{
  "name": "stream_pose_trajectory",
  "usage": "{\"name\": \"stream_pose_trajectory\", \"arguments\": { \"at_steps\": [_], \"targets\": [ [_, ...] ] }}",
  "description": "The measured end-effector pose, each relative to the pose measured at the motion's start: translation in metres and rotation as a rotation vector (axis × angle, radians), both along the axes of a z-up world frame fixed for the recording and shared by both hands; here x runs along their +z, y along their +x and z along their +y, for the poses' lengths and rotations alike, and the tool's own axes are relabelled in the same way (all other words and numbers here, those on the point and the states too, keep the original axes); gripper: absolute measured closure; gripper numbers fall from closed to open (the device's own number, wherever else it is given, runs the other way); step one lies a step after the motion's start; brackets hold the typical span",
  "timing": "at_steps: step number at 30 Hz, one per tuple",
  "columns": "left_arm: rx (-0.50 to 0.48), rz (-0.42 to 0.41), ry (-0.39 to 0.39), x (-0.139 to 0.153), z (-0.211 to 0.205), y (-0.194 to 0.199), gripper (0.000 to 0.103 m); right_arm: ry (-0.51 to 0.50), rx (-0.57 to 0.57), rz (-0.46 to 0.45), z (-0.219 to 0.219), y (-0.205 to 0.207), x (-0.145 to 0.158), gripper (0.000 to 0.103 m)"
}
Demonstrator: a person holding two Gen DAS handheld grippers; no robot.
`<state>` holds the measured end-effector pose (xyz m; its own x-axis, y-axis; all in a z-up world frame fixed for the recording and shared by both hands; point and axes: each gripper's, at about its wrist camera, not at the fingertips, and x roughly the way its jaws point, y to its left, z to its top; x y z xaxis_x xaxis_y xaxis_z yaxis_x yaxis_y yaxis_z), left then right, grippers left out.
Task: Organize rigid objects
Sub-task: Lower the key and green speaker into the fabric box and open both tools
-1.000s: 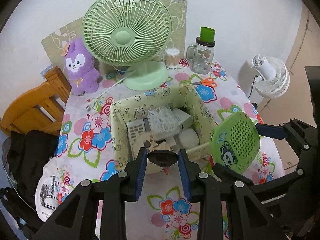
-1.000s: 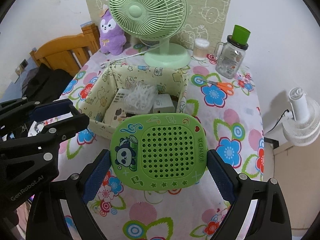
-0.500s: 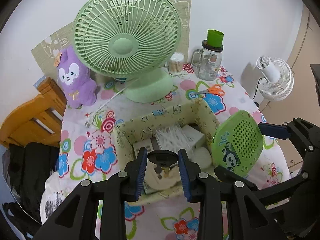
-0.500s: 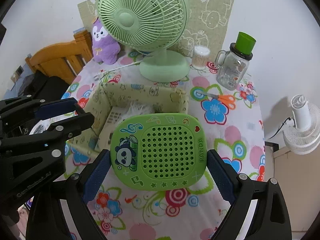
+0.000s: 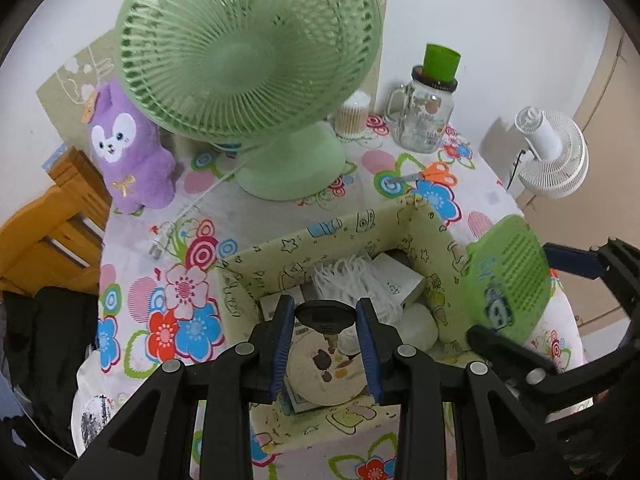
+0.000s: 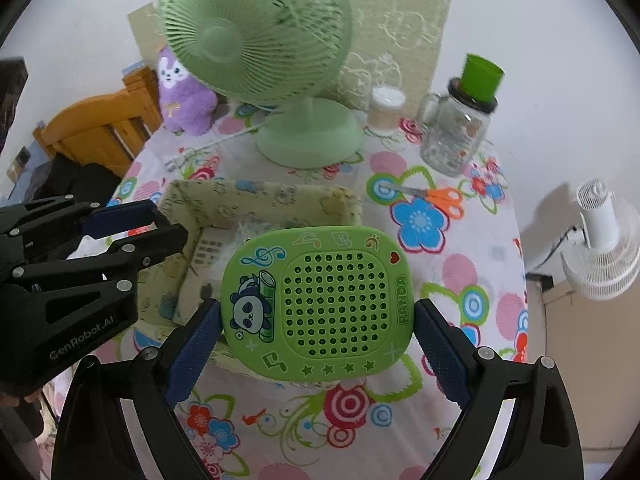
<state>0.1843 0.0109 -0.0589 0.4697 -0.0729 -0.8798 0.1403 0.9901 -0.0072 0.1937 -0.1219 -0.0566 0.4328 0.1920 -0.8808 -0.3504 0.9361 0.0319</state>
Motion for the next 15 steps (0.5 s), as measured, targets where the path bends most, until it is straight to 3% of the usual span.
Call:
{"name": "stream_pose_trajectory", "arguments": {
  "at_steps": [9,13,15],
  "targets": [
    [-0.034,0.061,-0.042,-0.023,-0.005,0.001,0.071,-0.021,-0.034,0.007,-0.004,0.010,-0.006,0.008],
    [-0.026,0.078,-0.056,-0.027,0.000,-0.001,0.058,-0.025,-0.034,0.010,-0.001,0.012,-0.008,0.008],
    [-0.010,0.084,-0.048,-0.027,0.006,-0.003,0.045,-0.024,-0.032,0.008,0.001,0.013,-0.007,0.008]
  ]
}}
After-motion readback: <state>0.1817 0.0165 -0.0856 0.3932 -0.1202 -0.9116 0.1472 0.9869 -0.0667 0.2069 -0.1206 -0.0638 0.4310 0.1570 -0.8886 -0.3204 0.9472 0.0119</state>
